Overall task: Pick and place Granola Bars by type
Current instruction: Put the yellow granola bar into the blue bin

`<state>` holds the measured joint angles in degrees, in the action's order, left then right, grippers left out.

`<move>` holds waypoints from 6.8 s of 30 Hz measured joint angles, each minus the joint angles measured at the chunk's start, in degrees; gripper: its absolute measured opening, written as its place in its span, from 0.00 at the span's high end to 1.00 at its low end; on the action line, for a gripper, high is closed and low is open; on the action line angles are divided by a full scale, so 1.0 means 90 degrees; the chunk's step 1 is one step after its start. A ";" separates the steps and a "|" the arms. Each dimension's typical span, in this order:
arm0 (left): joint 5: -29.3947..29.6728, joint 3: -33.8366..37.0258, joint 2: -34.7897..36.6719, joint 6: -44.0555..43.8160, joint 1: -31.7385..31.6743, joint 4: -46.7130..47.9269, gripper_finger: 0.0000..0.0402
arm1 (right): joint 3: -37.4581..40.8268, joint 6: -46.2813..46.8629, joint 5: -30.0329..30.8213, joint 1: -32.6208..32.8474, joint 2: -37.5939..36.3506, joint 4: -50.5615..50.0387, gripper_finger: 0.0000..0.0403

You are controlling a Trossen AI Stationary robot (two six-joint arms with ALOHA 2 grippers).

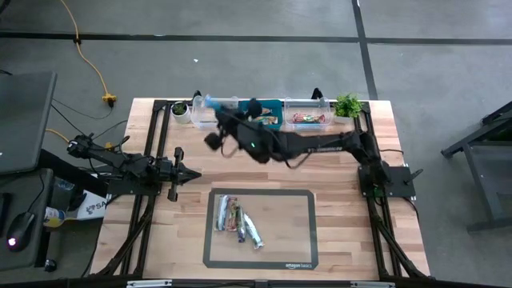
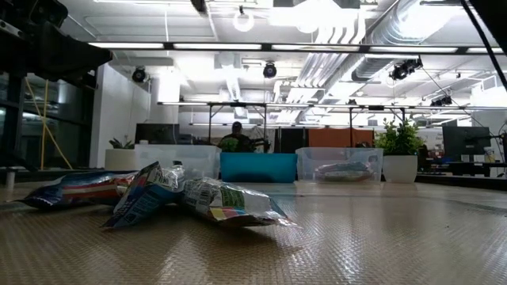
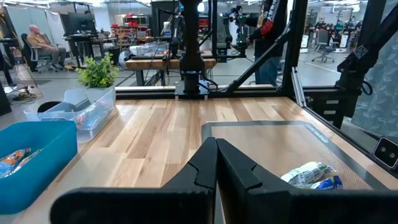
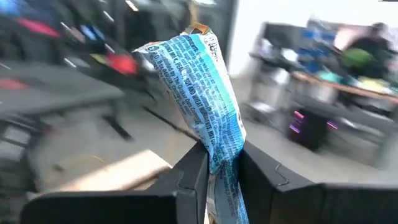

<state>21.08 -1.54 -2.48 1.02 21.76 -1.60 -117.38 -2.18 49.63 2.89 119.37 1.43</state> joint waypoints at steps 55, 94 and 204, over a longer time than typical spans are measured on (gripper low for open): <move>0.0000 0.0001 0.0000 0.0000 0.0001 0.0001 1.00 | 0.0022 -0.2324 -0.5601 -0.4232 0.1130 -0.5484 0.85; 0.0000 0.0000 0.0000 0.0000 -0.0001 0.0000 1.00 | -0.0046 -0.2984 -0.6291 -0.4184 0.1259 -0.6515 0.59; 0.0000 0.0002 -0.0001 0.0000 0.0001 0.0001 1.00 | 0.1478 0.7730 -0.5424 0.2174 0.1144 -0.4790 0.34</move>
<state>21.08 -1.52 -2.49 1.02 21.78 -1.58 -104.08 67.39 0.82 22.46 129.67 -41.68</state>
